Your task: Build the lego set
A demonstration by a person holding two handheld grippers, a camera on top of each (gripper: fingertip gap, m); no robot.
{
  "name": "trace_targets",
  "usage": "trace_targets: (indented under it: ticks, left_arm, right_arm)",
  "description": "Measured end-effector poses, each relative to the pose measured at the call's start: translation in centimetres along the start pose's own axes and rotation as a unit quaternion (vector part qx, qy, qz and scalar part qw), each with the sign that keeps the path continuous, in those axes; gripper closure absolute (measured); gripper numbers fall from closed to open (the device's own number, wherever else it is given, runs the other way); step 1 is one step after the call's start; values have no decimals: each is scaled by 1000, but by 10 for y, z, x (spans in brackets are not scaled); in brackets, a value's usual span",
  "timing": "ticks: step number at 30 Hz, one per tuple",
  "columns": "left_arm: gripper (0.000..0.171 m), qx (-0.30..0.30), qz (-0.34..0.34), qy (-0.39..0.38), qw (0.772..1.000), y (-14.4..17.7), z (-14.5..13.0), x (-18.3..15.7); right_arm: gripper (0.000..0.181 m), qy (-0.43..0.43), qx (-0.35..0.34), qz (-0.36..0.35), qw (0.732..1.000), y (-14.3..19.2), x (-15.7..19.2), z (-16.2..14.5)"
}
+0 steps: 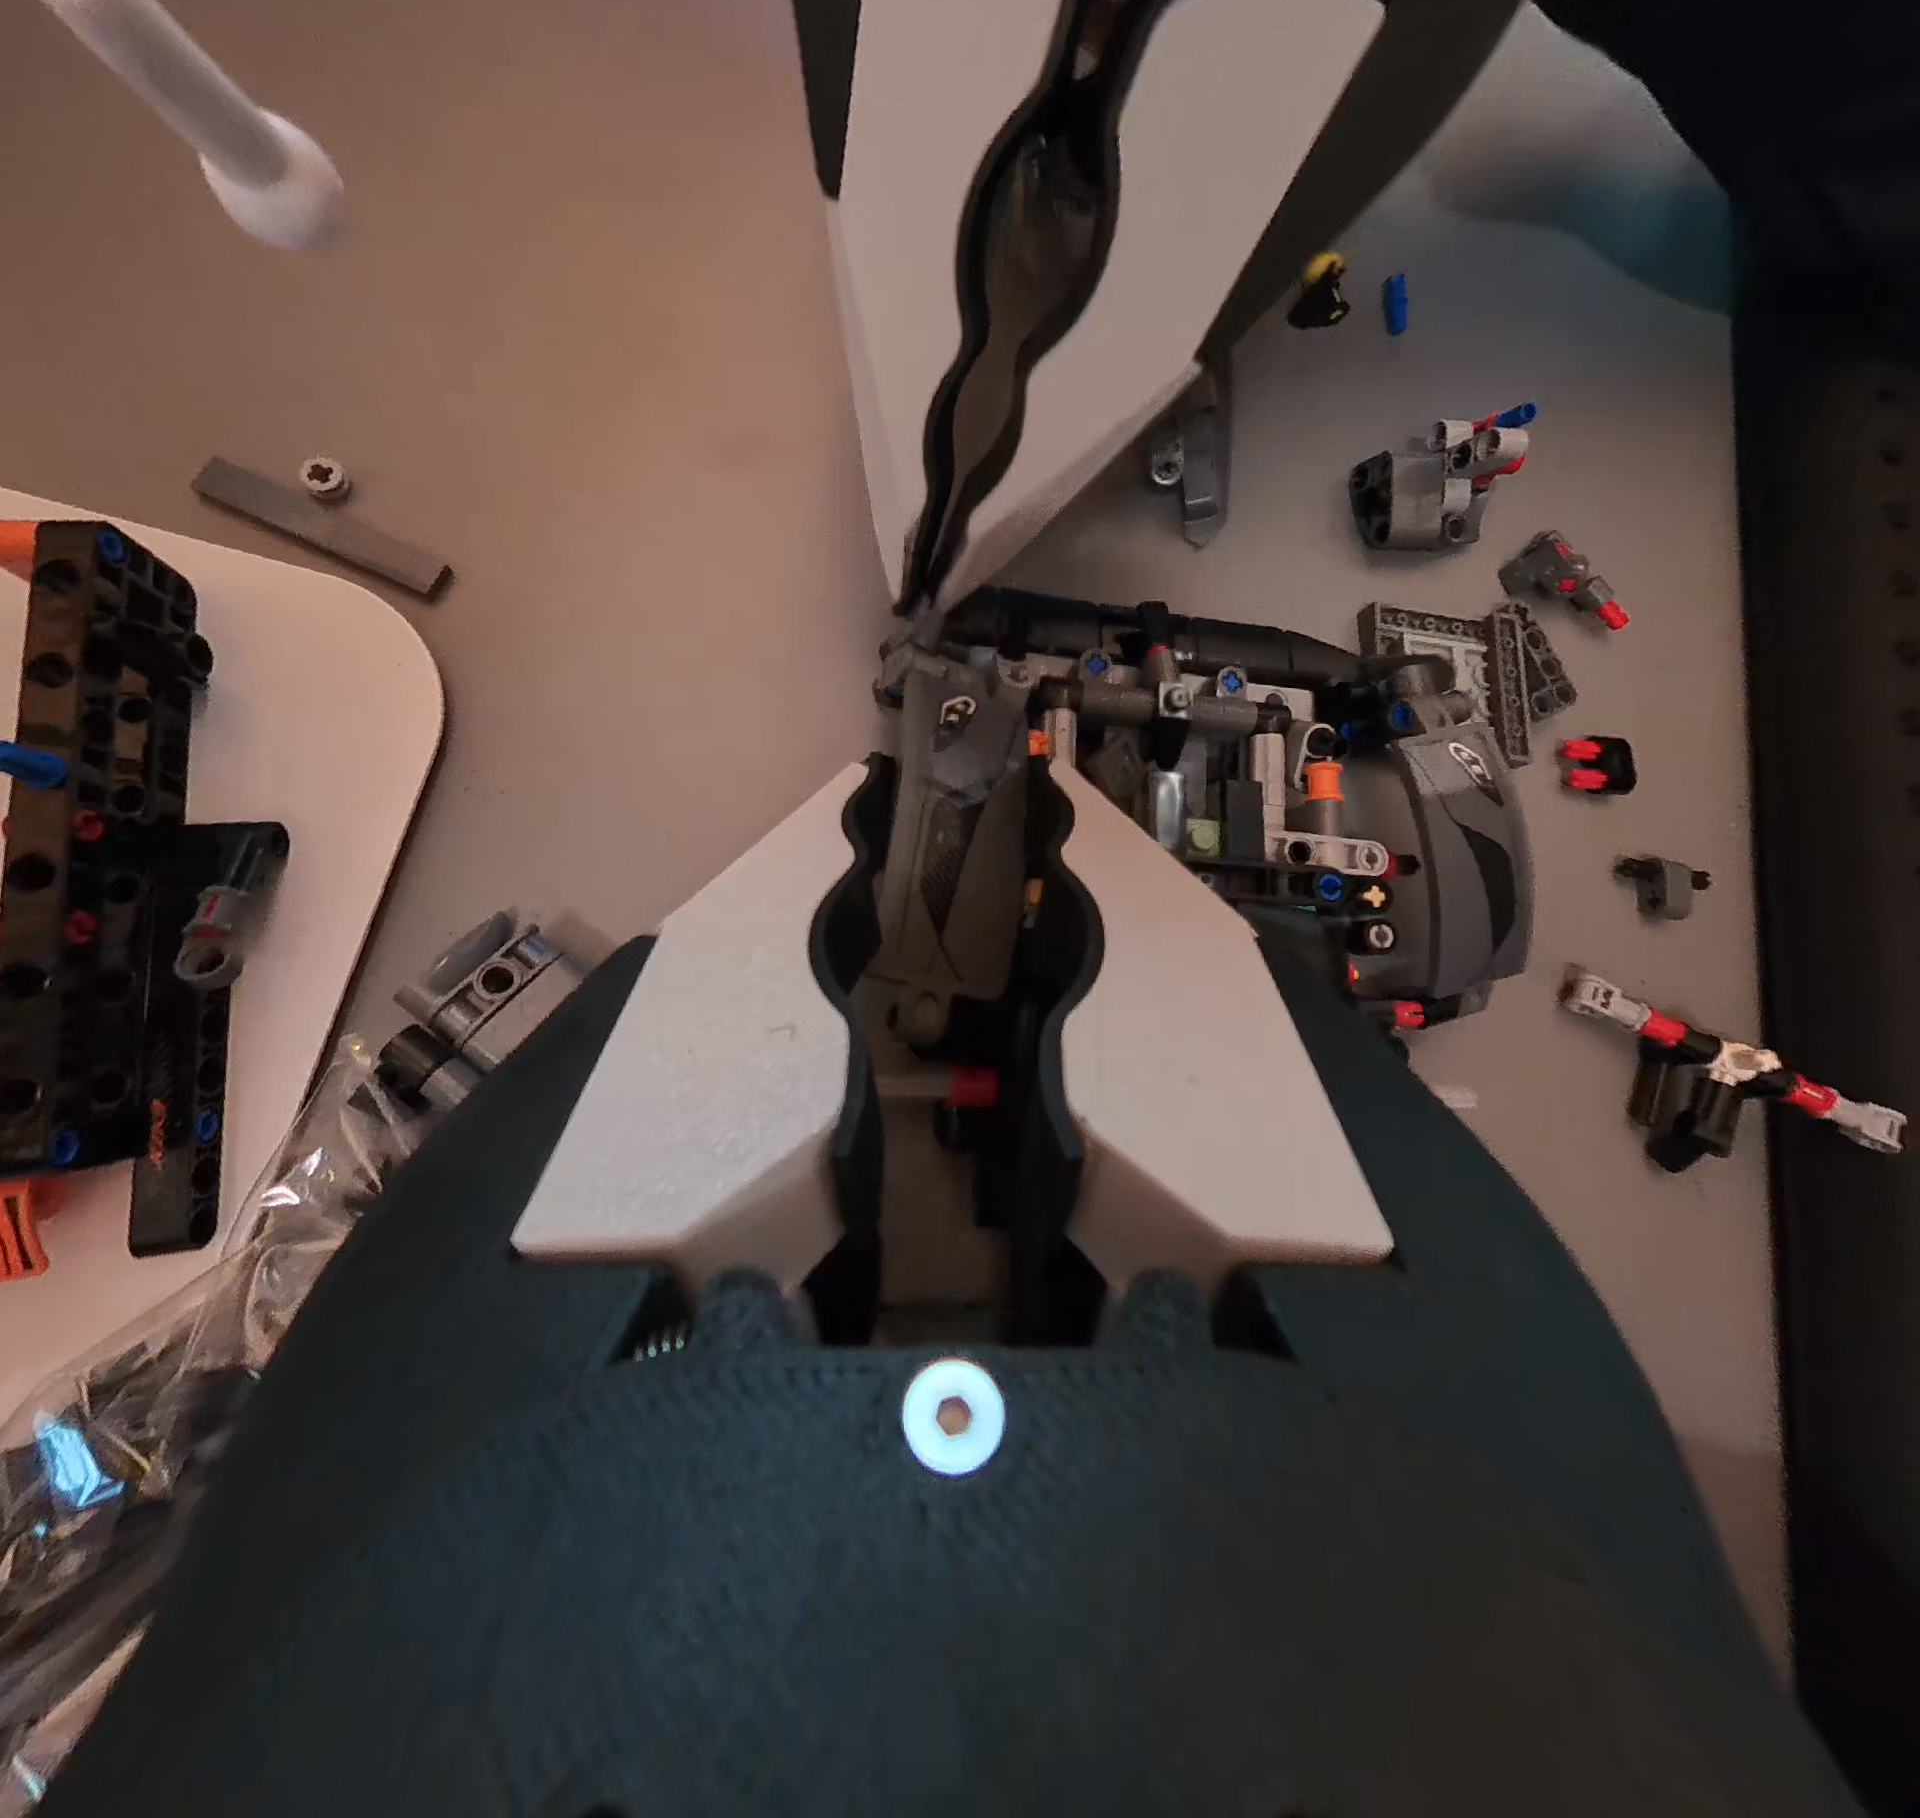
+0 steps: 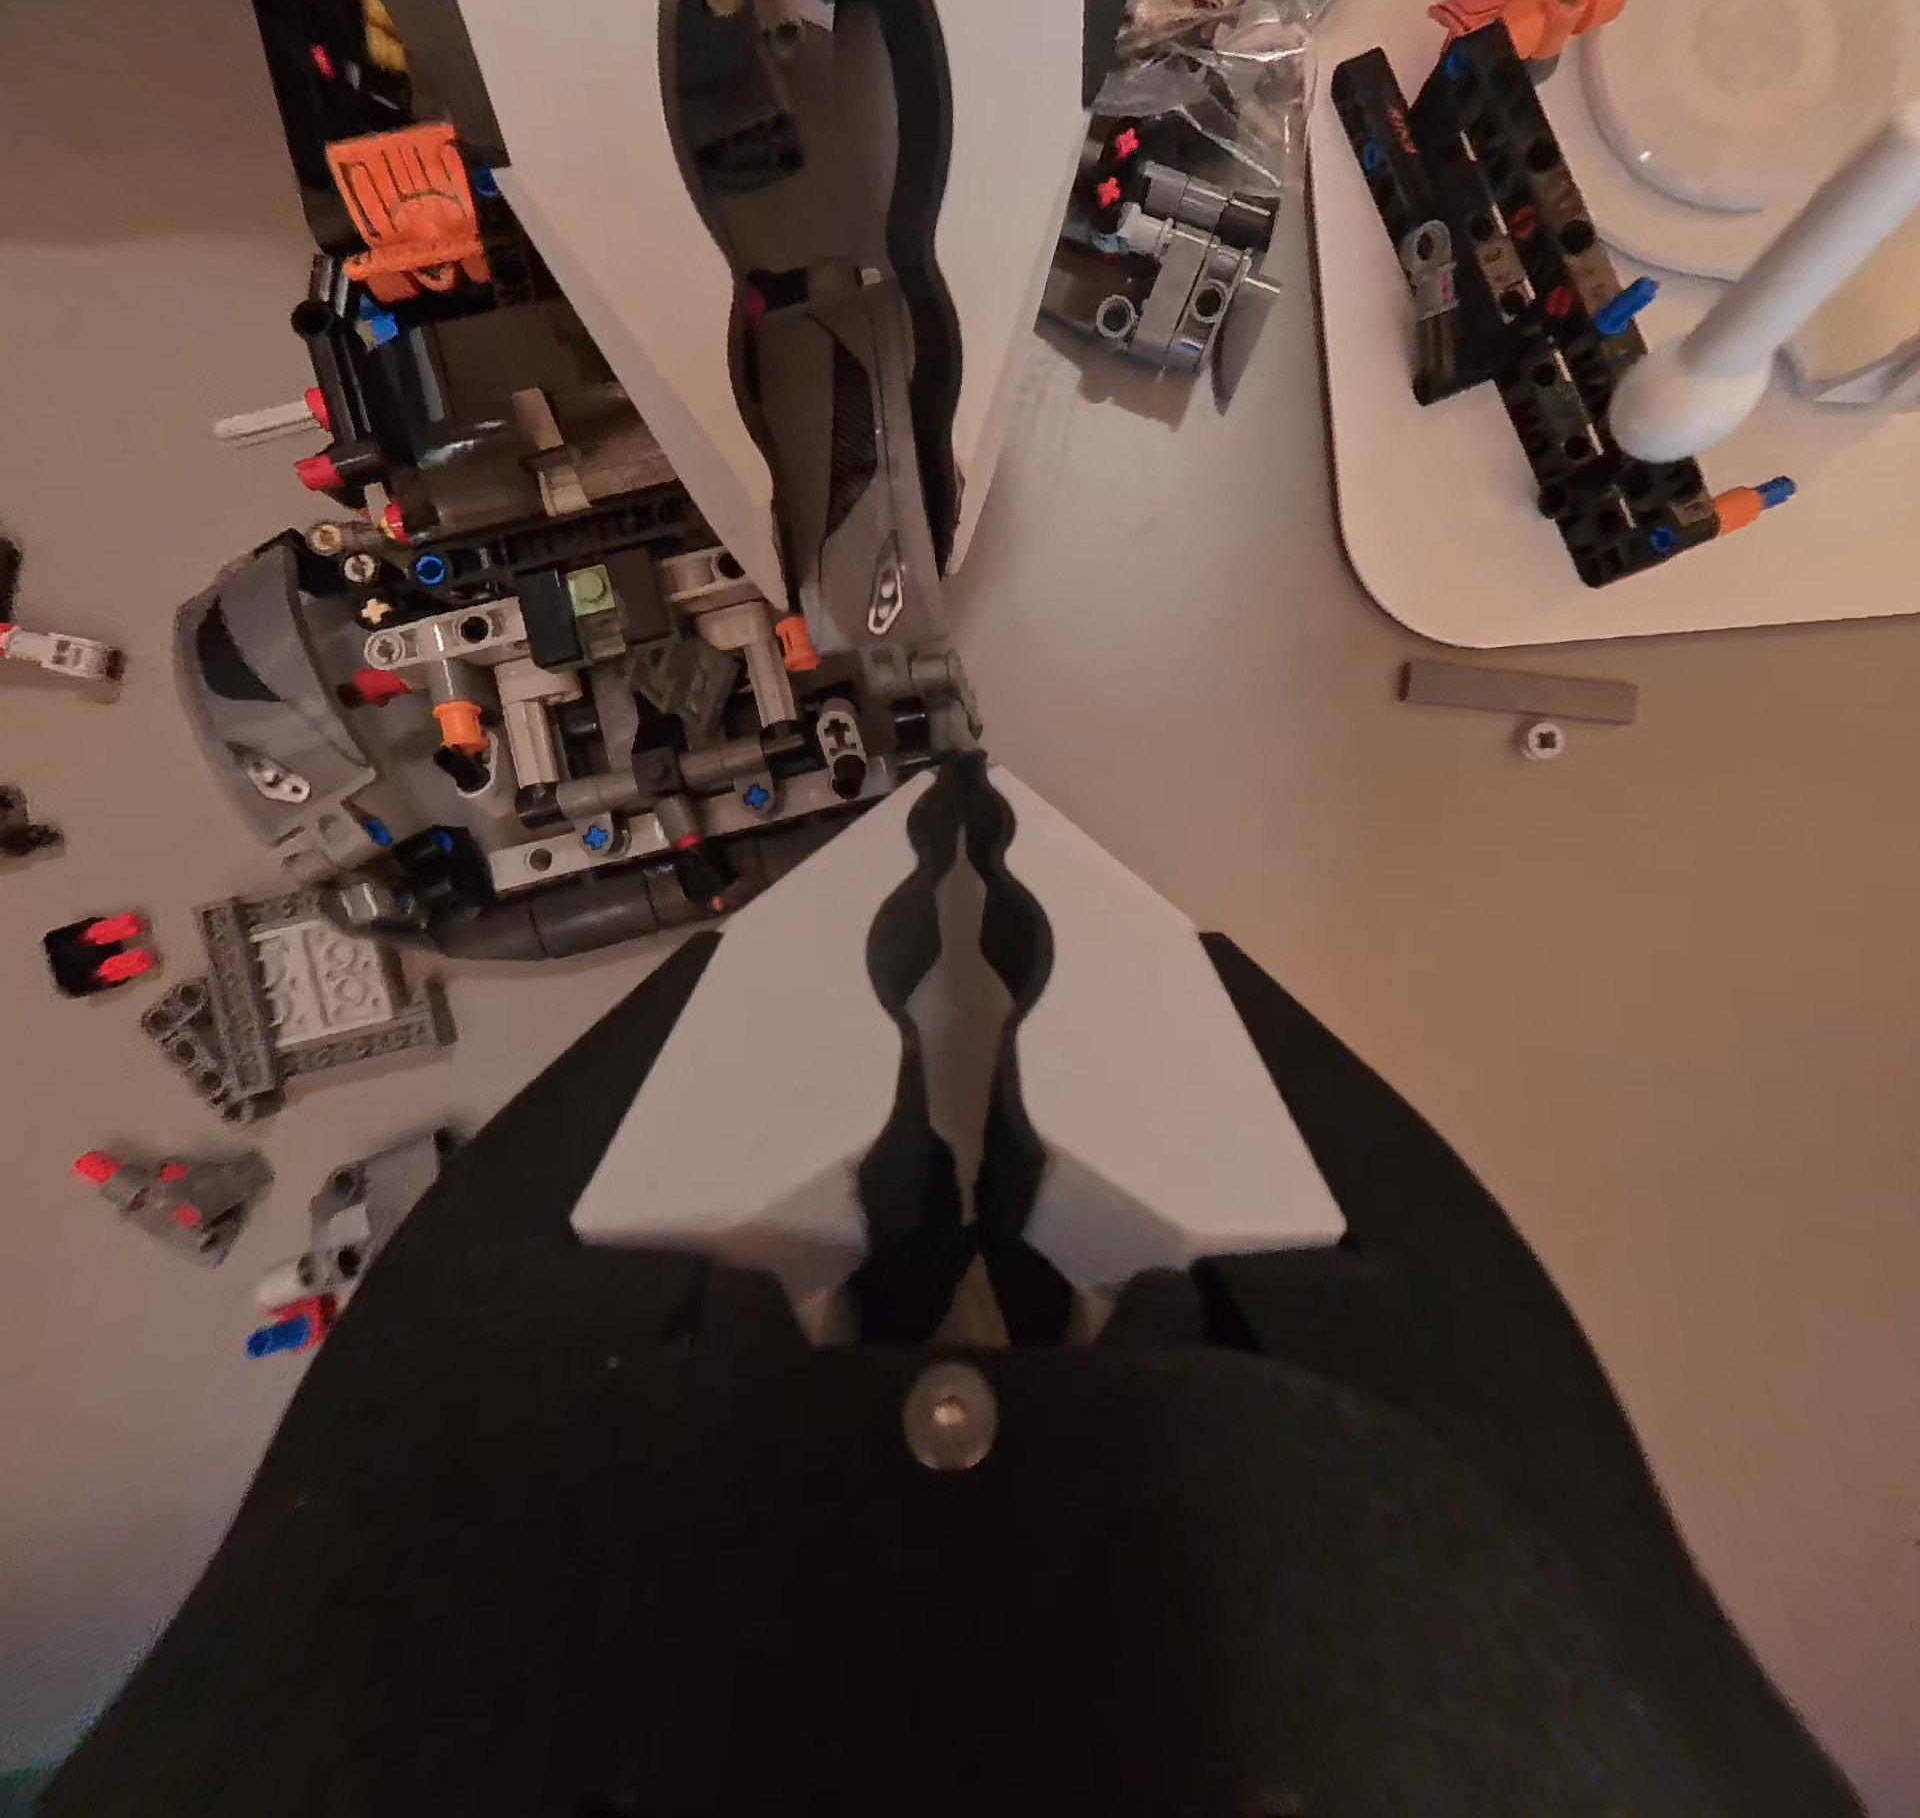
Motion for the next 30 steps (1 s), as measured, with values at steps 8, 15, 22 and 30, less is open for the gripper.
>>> trace_targets:
  ticks: [8, 15, 22, 30]
  left_arm:
    - [150, -19, -12, 11, 1000, 17, -12, 0]
    - [149, -13, -20, -28, 999, 1, 2, -5]
    - [149, 0, -13, -37, 999, -1, 3, -7]
    - [149, 5, -11, -42, 999, -3, 4, -9]
  right_arm:
    - [181, -27, -49, -5, 998, 17, -6, 8]
    - [173, 9, -17, -9, 1000, -4, 3, 5]
    - [177, 24, -15, -7, 1000, -5, 6, 5]
    - [171, 49, 13, -31, 998, -1, 13, 13]
Point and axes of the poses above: each gripper's, where its closed fingertips meet, y back along the fingers, z out of its top, x = y × z across the jaws, the point moved 9 cm from there along y, back along the fingers, and after that the axes turned 15 degrees about -z, right-handed, at the moved point
